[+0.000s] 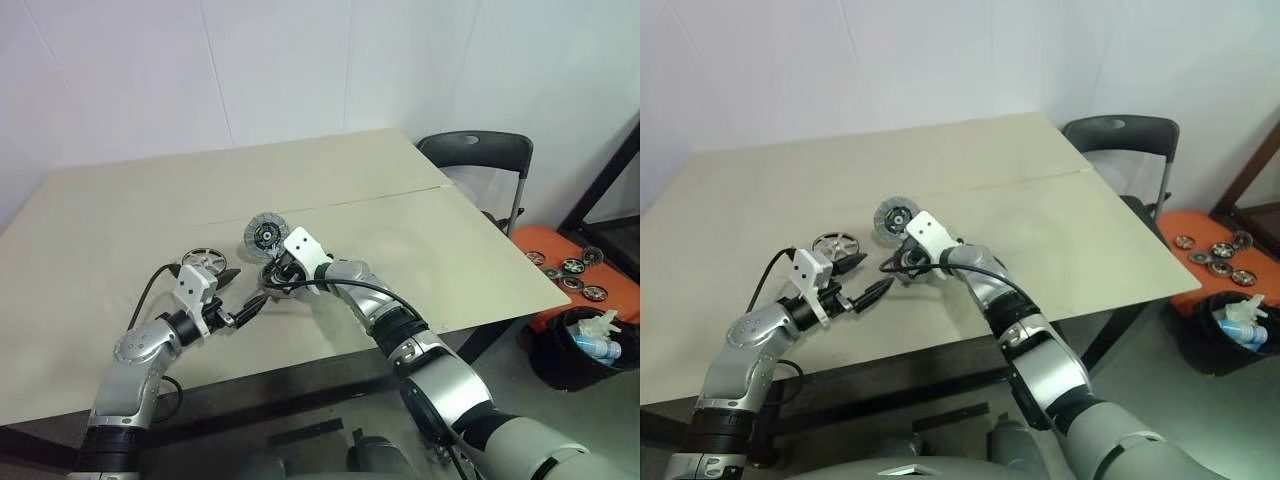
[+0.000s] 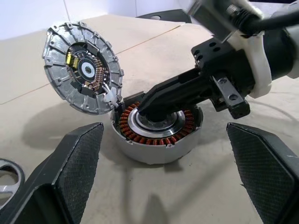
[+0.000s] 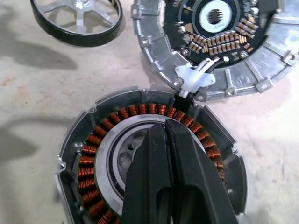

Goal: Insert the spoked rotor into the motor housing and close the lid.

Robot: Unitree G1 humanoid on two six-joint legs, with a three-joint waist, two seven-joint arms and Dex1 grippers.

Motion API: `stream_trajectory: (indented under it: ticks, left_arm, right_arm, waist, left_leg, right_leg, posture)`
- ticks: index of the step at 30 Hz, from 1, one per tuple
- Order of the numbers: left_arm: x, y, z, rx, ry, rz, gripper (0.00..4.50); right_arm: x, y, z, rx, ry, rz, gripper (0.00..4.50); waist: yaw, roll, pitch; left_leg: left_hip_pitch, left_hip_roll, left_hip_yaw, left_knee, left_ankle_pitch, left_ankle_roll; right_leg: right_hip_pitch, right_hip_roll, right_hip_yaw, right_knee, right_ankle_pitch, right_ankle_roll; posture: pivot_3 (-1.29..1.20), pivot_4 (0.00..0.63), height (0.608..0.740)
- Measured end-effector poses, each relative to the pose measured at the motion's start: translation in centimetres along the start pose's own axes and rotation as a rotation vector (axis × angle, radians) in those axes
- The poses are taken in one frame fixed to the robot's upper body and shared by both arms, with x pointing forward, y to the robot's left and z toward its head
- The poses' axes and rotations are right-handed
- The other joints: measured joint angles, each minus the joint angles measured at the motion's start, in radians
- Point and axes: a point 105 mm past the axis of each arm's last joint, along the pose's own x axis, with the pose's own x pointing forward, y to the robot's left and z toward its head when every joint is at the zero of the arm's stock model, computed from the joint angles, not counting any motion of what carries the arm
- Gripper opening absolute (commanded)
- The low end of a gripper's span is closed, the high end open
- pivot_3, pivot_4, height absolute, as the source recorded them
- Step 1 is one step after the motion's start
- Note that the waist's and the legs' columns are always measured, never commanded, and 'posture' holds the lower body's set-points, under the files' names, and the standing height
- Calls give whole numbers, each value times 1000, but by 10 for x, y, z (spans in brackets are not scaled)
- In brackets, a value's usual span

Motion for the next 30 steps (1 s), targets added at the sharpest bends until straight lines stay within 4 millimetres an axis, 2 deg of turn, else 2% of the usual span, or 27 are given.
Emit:
stream_trajectory:
  ticks: [5,9,19,26,30]
  left_arm:
    - [1,-1,0,0,0,-2,4500]
    - [2,-1,0,1,0,-2,4500]
    - [3,-2,-1,1,5,-3,4500]
    - [2,-2,-1,2,7,-4,4500]
    - [2,-2,-1,4,8,-6,4500]
  right_arm:
    - [-2,9,0,-8,4,72,49]
    - [-2,9,-1,-6,6,66,49]
    - [-7,-12,-3,-39,39,6,49]
    - [-20,-21,-14,-69,71,71,49]
    - [-26,-19,-18,-78,69,102,49]
  waist:
    - [-4,1,-1]
    - [-4,2,-2]
    - [22,3,-2]
    - [48,3,-2]
    - [56,4,-3]
  left_leg:
    - [0,0,0,0,0,0]
    - [1,0,0,-1,0,0]
    - [1,0,0,0,0,0]
    - [3,-1,1,0,0,0]
    - [2,-1,1,-1,0,0]
  right_leg:
    - [0,0,0,0,0,0]
    - [0,0,0,0,0,0]
    - [1,-1,0,-2,0,0]
    - [2,-3,-1,-4,-1,1]
    - [2,-4,-1,-6,-2,2]
  posture:
    - [0,0,740]
    - [0,0,740]
    - [0,0,740]
    - [0,0,740]
    - [0,0,740]
